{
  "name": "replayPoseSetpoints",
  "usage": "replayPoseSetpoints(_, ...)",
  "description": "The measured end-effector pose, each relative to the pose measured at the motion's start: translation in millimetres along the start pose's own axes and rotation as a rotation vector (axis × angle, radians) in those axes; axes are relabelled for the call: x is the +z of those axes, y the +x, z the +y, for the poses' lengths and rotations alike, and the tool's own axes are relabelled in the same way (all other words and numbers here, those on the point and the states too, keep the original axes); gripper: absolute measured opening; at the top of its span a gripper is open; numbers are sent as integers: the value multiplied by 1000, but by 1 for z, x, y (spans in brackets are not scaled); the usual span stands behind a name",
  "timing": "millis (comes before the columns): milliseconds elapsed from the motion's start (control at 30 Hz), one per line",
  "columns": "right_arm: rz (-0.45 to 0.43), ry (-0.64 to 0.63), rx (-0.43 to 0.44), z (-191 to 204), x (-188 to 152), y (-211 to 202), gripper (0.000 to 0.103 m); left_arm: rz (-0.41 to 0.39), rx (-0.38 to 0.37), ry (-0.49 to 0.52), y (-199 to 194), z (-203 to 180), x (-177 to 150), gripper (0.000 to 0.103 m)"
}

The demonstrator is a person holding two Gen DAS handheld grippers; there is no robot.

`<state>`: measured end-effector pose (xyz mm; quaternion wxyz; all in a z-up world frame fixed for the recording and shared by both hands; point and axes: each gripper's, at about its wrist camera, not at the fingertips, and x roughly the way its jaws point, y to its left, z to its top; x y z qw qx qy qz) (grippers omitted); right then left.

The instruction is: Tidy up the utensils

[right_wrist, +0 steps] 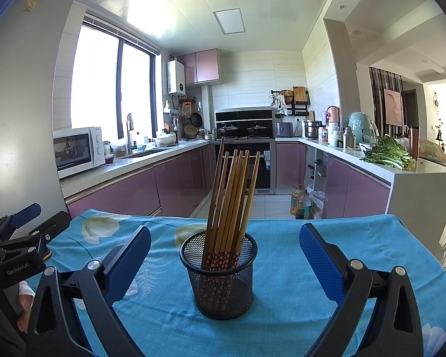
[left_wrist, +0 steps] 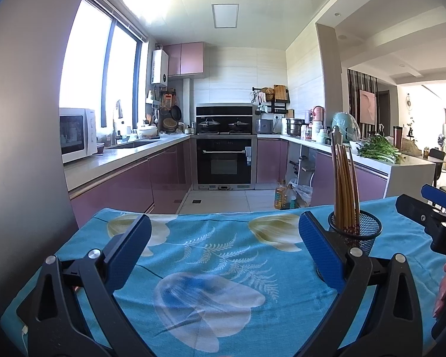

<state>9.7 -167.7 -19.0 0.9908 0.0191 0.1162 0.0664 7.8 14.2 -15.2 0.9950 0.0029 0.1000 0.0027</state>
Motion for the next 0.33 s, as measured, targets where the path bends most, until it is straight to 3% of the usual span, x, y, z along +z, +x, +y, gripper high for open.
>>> replayPoseSetpoints(167, 49, 9, -32, -19, -4, 7, 97, 63, -18, -15, 10, 4, 0, 97)
replayPoseSetpoints(333, 228, 27, -181, -74, -17, 34, 97, 159, 4, -21, 30, 19, -6, 97)
